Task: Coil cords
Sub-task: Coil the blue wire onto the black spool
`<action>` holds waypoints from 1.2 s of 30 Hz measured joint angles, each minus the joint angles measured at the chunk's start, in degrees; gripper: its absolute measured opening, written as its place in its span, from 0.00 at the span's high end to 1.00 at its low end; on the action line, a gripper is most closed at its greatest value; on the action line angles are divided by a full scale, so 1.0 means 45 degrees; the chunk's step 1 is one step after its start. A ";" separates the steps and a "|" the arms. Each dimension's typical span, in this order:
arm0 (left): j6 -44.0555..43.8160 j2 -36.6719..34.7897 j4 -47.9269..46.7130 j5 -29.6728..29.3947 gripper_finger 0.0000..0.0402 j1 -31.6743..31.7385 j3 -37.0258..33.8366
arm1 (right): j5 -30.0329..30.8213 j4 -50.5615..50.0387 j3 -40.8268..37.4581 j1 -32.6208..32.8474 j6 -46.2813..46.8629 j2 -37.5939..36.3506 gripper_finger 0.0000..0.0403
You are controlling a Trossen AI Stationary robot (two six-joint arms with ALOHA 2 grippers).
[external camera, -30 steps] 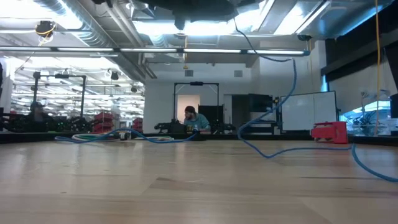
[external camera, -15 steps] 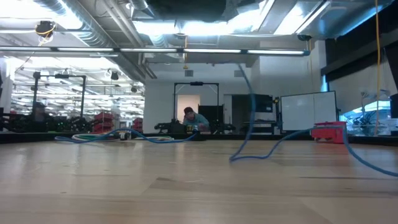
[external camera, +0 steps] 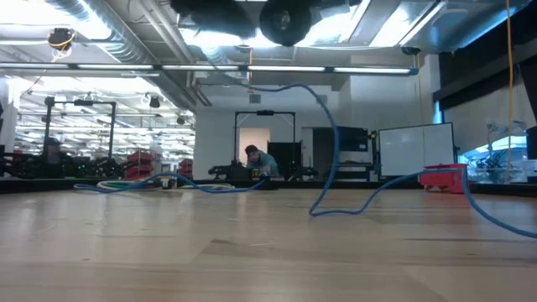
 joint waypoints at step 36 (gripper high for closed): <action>0.1457 0.0165 -0.0597 -0.0250 0.62 0.1197 -0.0092 | -0.0378 -0.1250 -0.0005 -0.0010 0.0016 -0.0165 0.99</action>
